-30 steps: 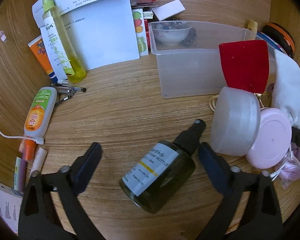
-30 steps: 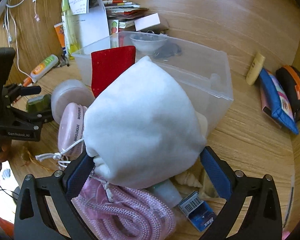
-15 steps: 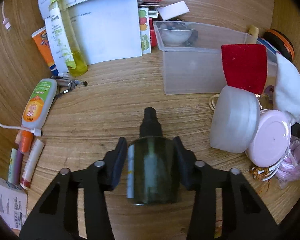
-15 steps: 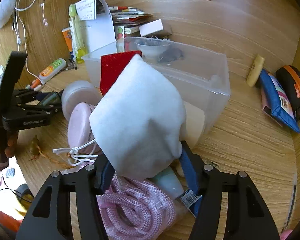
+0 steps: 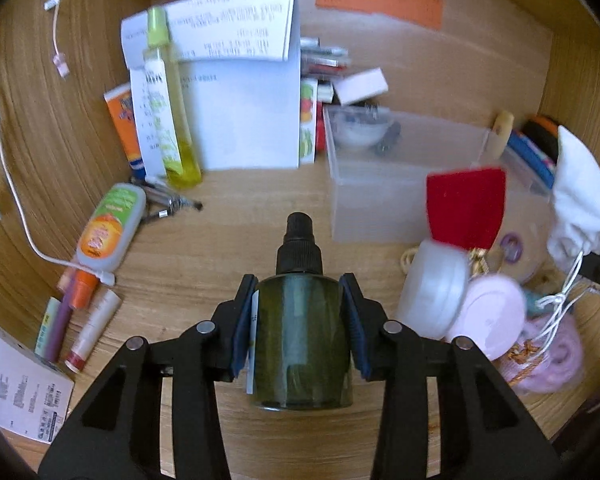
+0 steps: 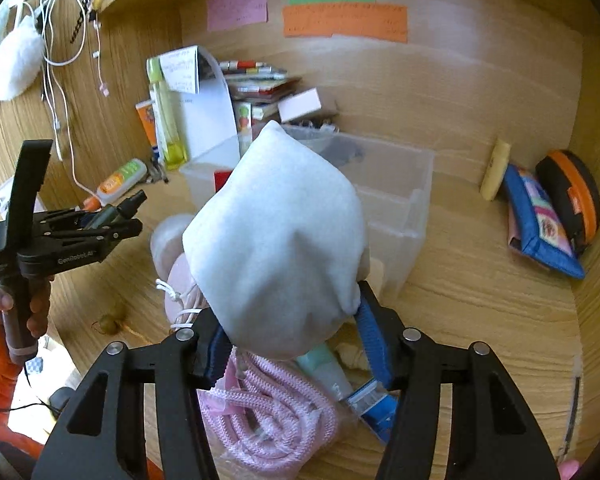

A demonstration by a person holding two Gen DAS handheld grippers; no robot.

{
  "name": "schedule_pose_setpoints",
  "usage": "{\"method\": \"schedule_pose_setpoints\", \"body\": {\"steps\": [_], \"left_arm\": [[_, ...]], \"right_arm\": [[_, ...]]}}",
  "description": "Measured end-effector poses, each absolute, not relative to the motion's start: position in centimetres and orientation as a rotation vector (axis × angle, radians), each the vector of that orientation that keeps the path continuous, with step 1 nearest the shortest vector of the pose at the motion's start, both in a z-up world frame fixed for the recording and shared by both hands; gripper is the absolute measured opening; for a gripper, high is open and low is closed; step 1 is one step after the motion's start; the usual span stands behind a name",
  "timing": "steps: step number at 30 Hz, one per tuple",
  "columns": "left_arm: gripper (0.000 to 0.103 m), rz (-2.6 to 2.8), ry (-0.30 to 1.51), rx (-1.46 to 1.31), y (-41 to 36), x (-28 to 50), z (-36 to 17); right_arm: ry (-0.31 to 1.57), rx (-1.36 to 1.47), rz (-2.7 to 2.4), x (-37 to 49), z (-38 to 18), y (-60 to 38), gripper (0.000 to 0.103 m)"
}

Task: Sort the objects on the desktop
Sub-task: 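Carry the green bottle and white cloth bag over the clear plastic box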

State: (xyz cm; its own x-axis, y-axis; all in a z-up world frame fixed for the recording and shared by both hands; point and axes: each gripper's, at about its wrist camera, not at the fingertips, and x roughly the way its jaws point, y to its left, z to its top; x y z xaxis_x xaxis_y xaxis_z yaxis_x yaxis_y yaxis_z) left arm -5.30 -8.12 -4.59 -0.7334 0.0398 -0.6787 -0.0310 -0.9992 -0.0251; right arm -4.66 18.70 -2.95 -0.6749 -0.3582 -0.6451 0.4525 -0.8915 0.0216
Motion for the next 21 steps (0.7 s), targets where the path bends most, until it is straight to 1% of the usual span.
{"method": "schedule_pose_setpoints", "body": {"steps": [14,21], "left_arm": [[0.041,2.915,-0.089,-0.949,-6.7,-5.6,-0.4],[0.041,2.911,-0.095,-0.892,-5.8,-6.8,0.9]], "right_arm": [[0.206,0.806,-2.595,-5.6,0.8,20.6,0.052],[0.225,0.766,-2.62,-7.3,2.0,20.5,0.052]]}}
